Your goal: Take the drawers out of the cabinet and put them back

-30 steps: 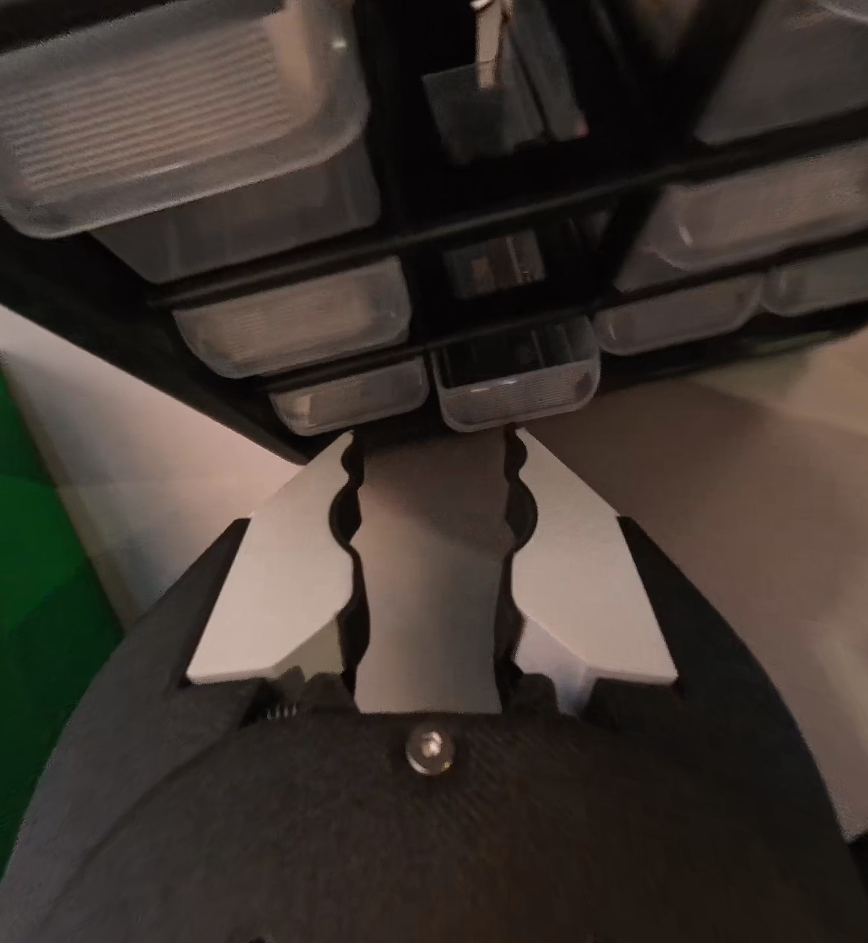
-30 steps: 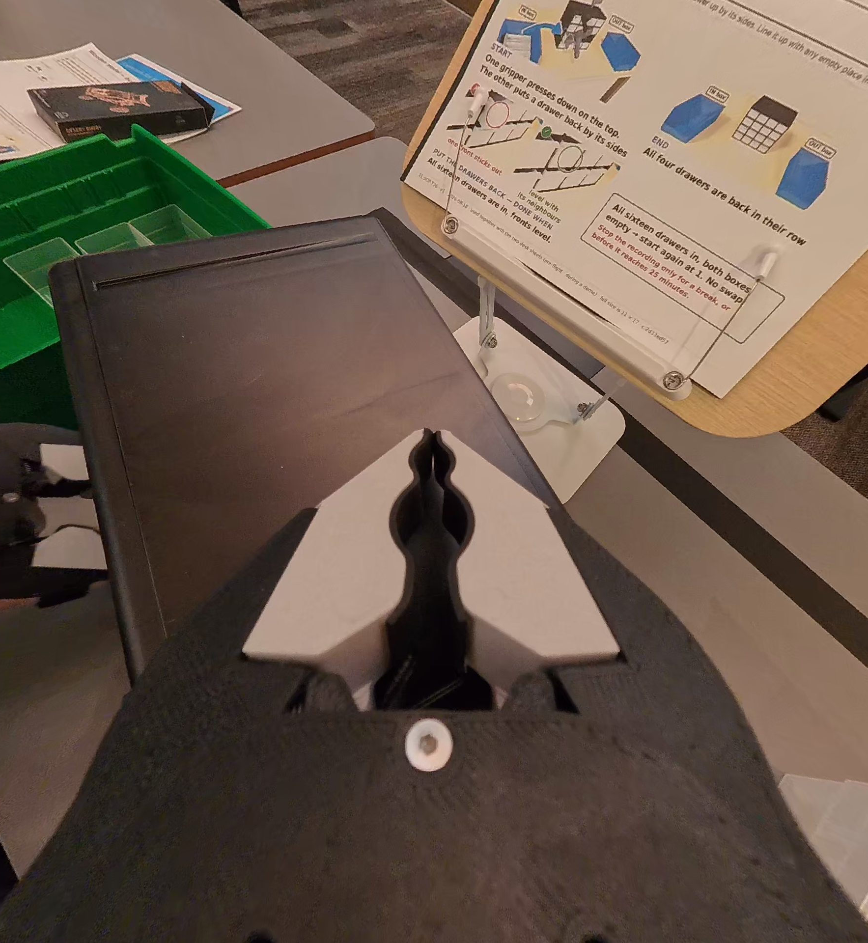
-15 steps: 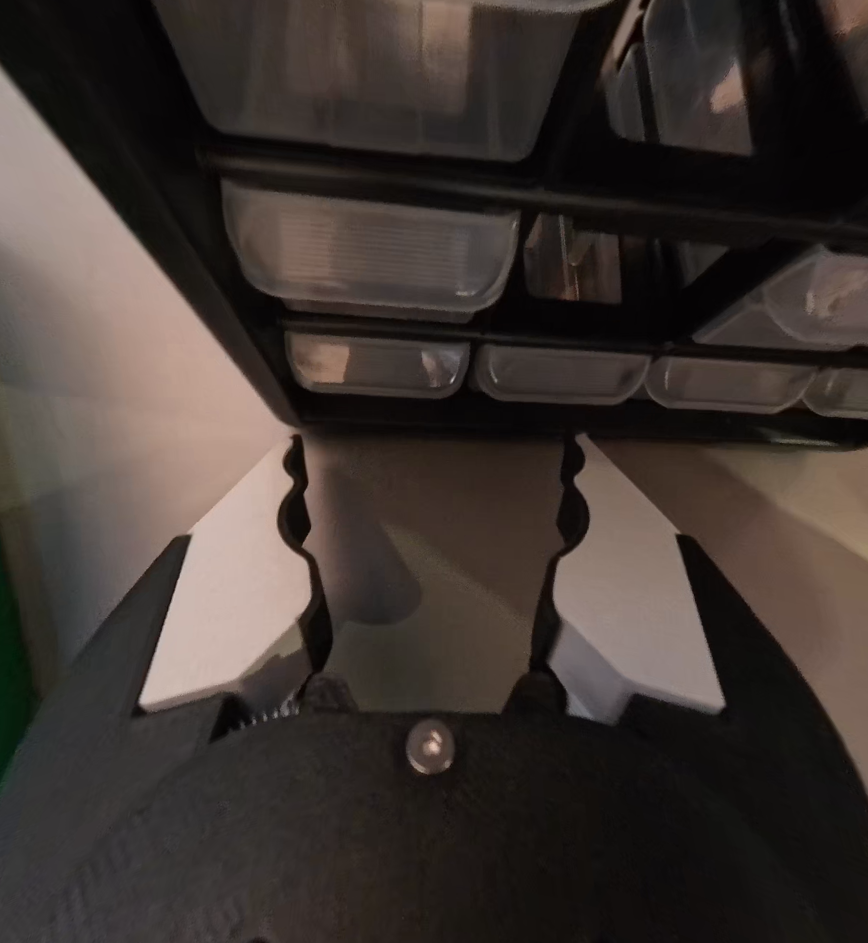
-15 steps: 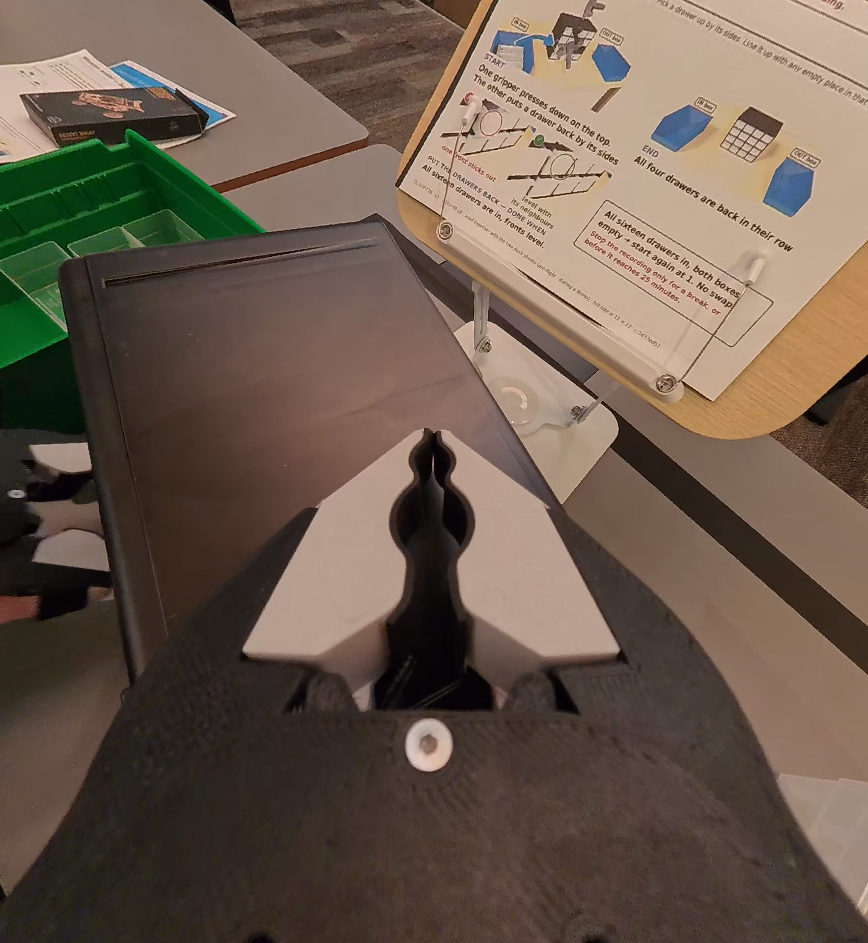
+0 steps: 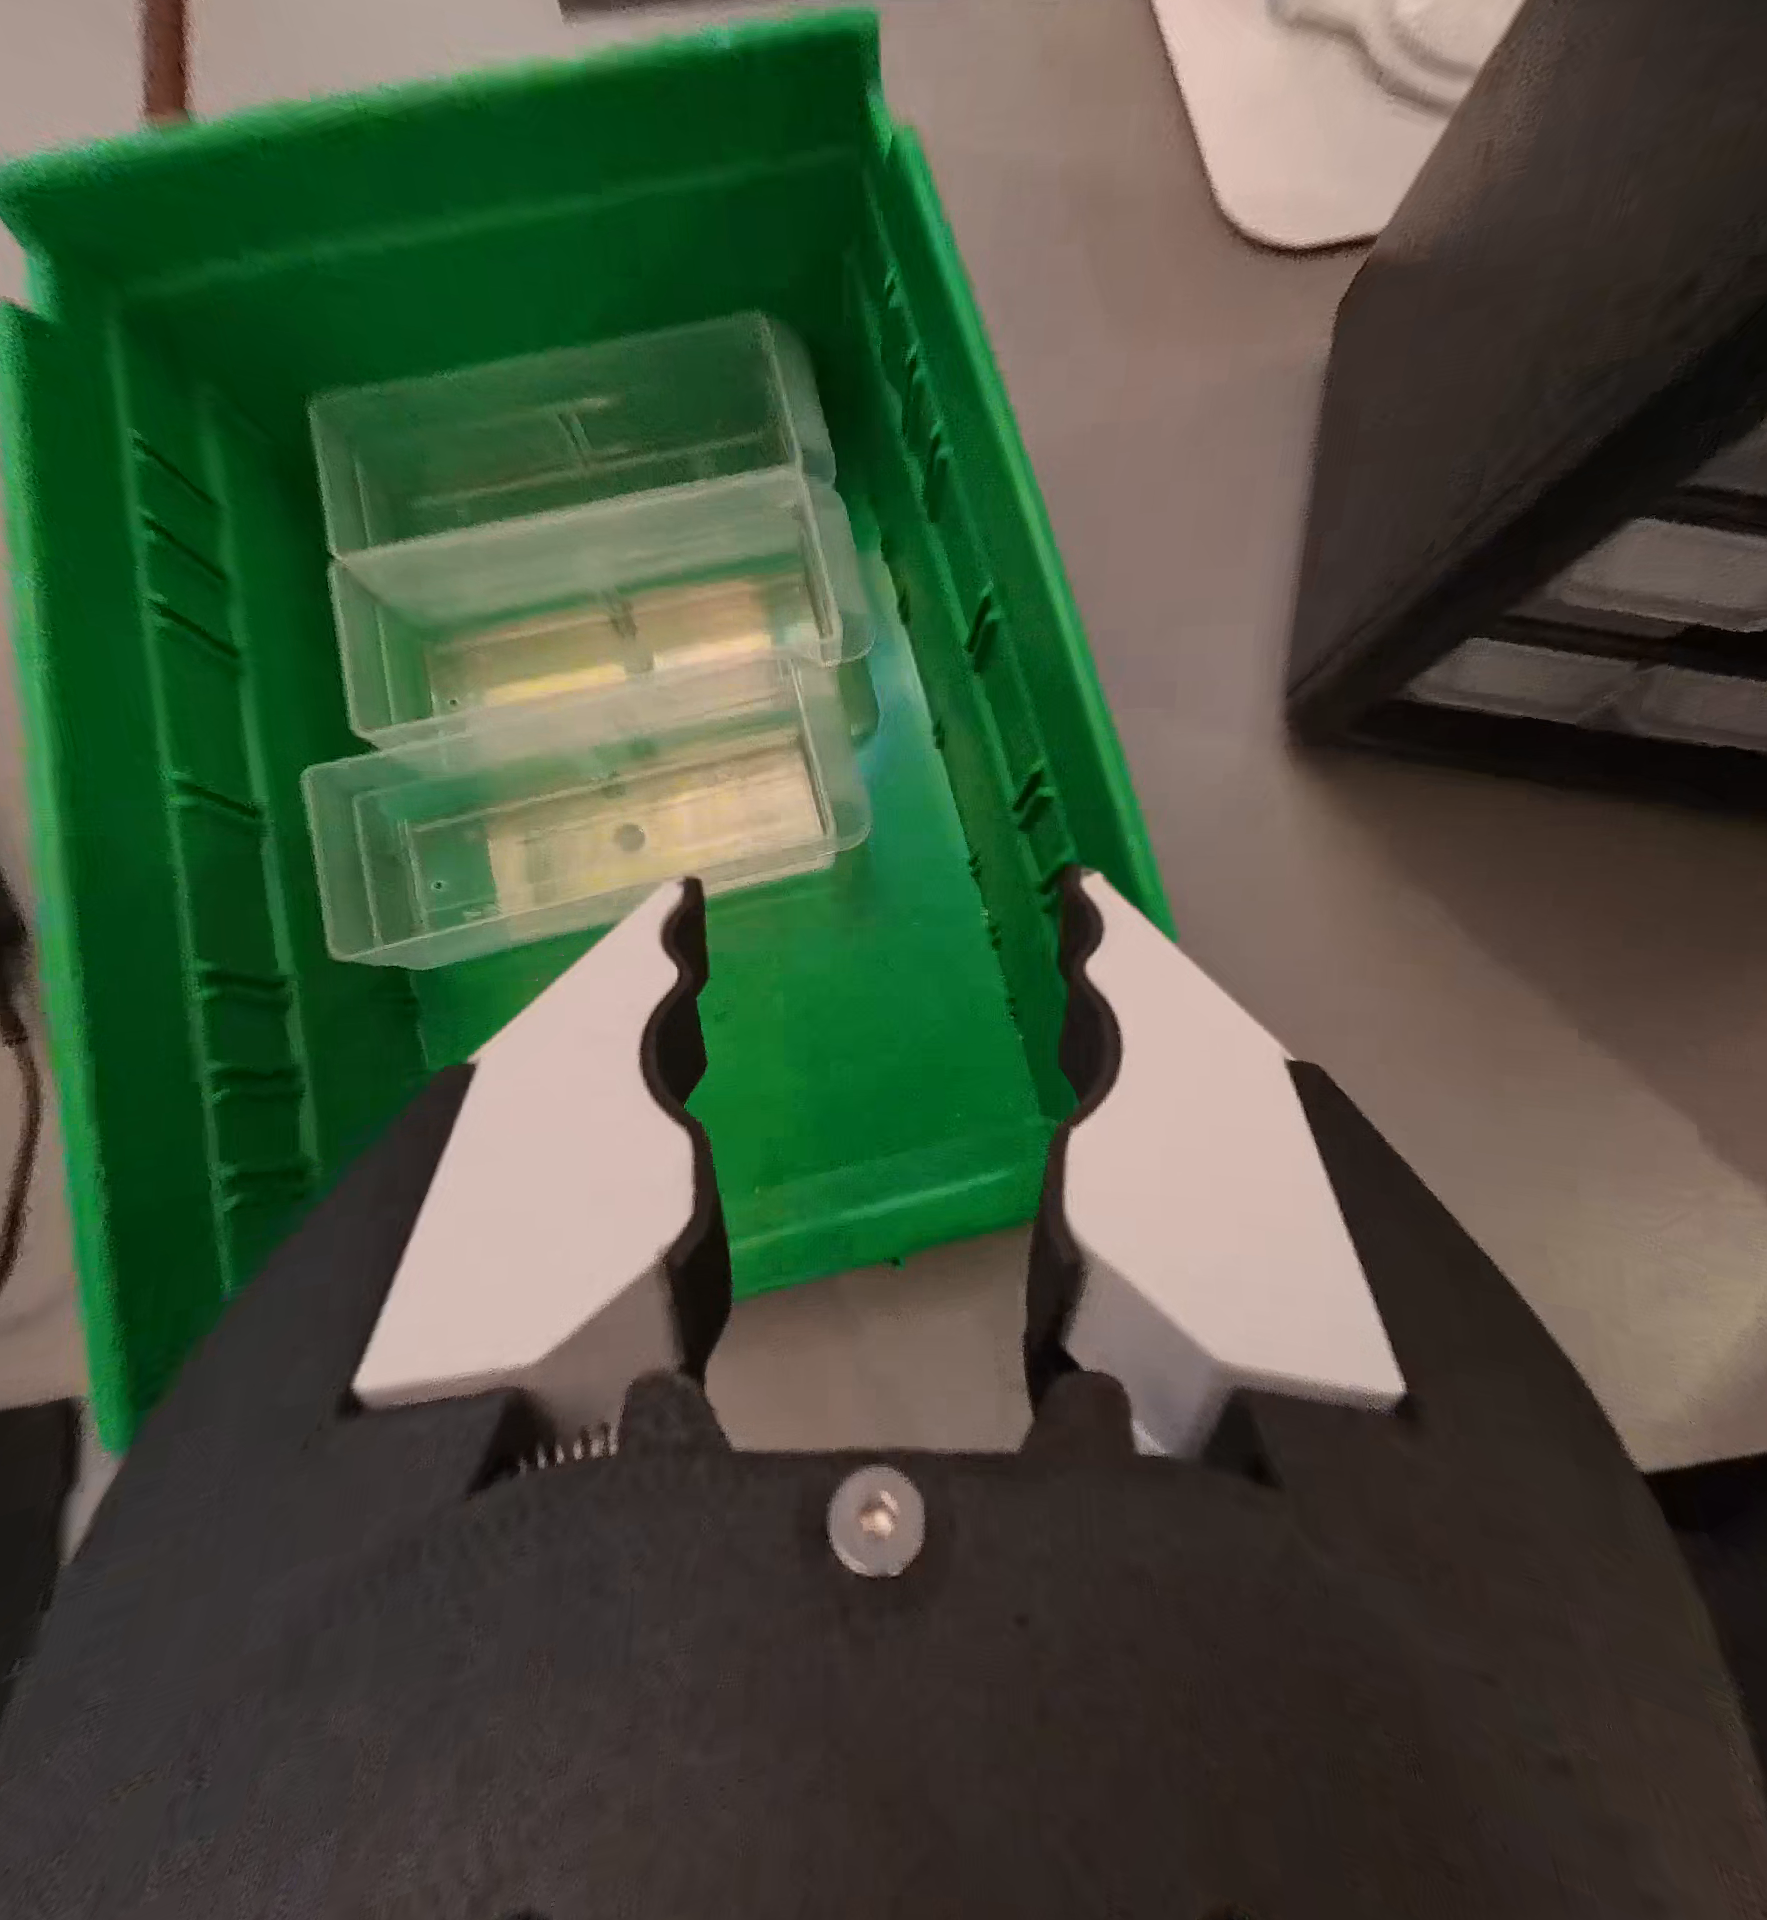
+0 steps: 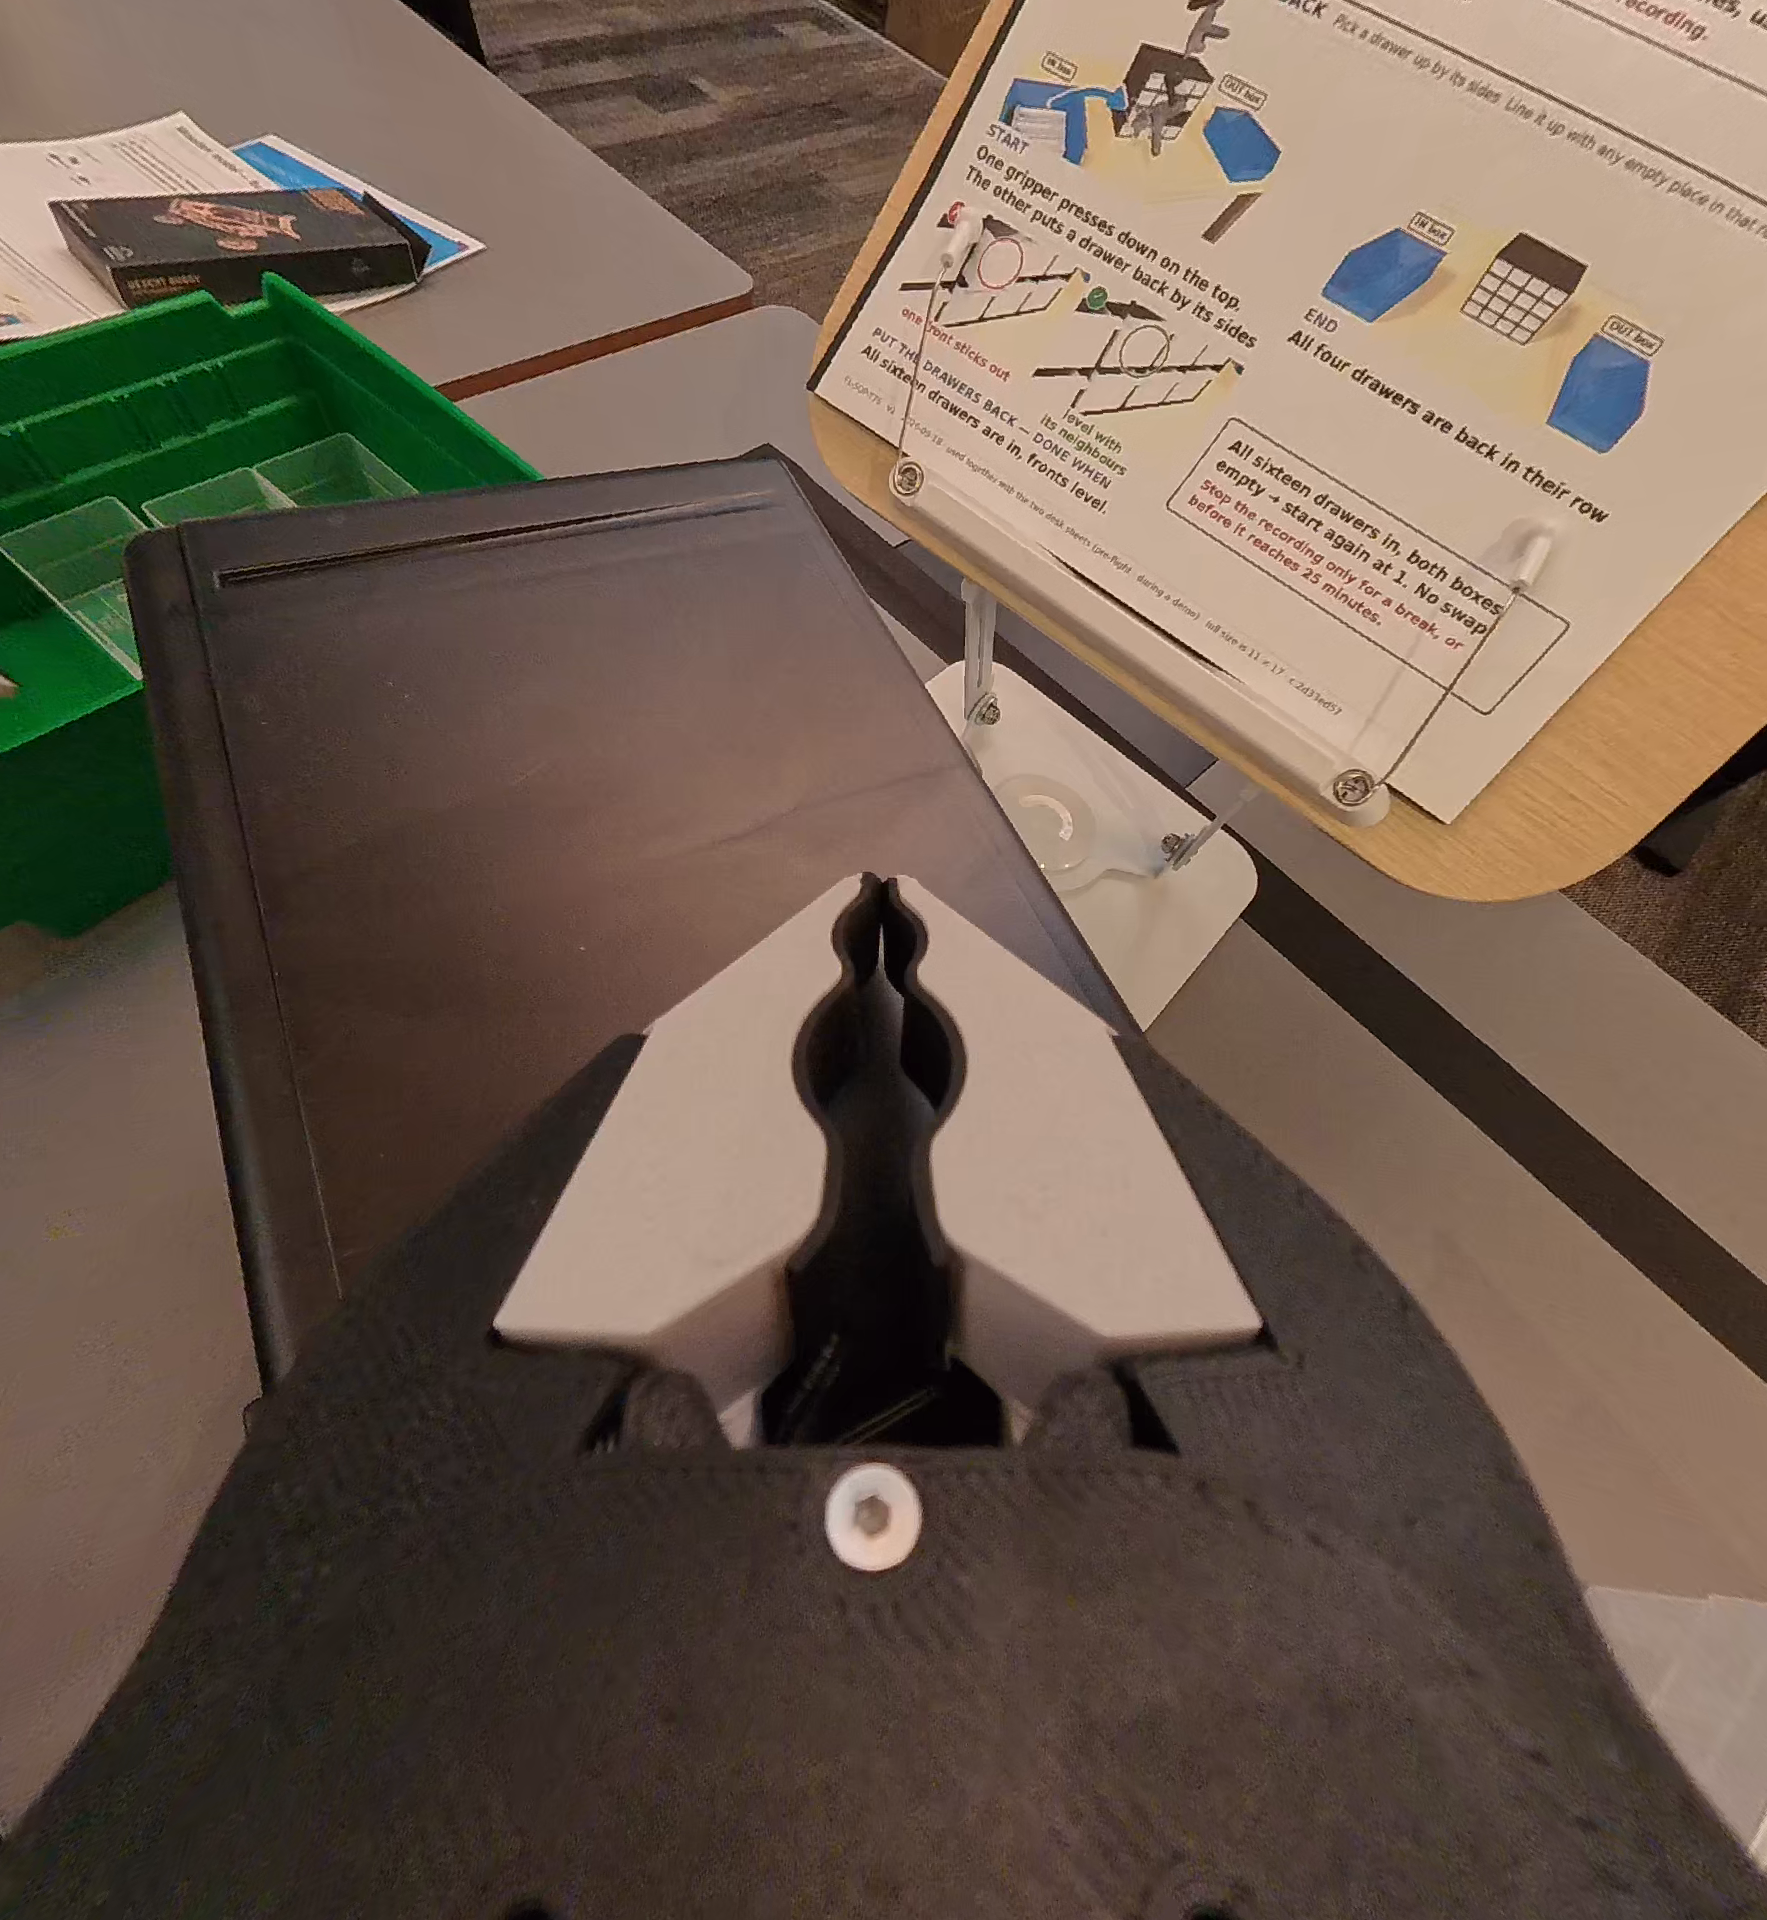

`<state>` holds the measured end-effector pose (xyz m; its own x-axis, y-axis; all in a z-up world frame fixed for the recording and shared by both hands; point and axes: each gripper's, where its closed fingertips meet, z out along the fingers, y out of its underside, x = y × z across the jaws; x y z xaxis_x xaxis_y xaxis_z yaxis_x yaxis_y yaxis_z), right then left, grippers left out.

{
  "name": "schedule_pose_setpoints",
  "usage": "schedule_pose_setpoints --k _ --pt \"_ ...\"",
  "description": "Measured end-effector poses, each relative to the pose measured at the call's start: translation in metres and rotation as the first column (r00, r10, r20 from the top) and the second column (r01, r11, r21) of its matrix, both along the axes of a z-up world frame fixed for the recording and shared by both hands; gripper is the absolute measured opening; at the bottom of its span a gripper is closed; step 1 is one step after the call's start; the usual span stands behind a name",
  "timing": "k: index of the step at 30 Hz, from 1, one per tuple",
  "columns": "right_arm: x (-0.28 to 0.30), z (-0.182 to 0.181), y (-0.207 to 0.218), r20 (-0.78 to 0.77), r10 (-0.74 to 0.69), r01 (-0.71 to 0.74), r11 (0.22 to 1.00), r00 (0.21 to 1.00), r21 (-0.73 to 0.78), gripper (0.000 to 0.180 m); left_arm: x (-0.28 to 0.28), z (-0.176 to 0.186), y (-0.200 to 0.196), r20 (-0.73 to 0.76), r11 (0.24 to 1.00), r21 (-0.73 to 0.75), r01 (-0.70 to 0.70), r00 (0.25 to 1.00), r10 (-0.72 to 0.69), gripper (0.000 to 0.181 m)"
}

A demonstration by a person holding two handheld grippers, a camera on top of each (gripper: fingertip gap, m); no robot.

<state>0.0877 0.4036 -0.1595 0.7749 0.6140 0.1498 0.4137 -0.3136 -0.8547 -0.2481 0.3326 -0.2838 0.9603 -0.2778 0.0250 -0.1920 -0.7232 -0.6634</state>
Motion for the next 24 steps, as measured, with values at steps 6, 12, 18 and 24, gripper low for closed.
schedule_pose_setpoints --k 6,12,18,24 --pt "0.0 0.0 0.0 0.0 0.0 0.0 1.0 1.0 0.003 0.0 -0.003 -0.047 0.037 -0.057 0.996 -0.085 0.008 0.998 -0.013 0.058" --pt "0.0 0.001 0.0 -0.004 0.003 -0.003 1.0 1.0 0.007 0.0 0.001 -0.084 0.053 -0.208 0.98 -0.179 0.092 0.97 -0.129 0.015" --pt "0.0 0.002 -0.001 -0.001 0.007 -0.006 1.0 1.0 0.024 0.0 0.004 -0.075 0.041 -0.192 0.978 -0.157 0.139 0.967 -0.169 0.013" --pt "-0.001 0.002 -0.001 -0.007 0.016 -0.016 1.0 1.0 0.026 0.0 0.012 -0.028 0.01 -0.227 0.964 -0.077 0.253 0.938 -0.264 0.011"
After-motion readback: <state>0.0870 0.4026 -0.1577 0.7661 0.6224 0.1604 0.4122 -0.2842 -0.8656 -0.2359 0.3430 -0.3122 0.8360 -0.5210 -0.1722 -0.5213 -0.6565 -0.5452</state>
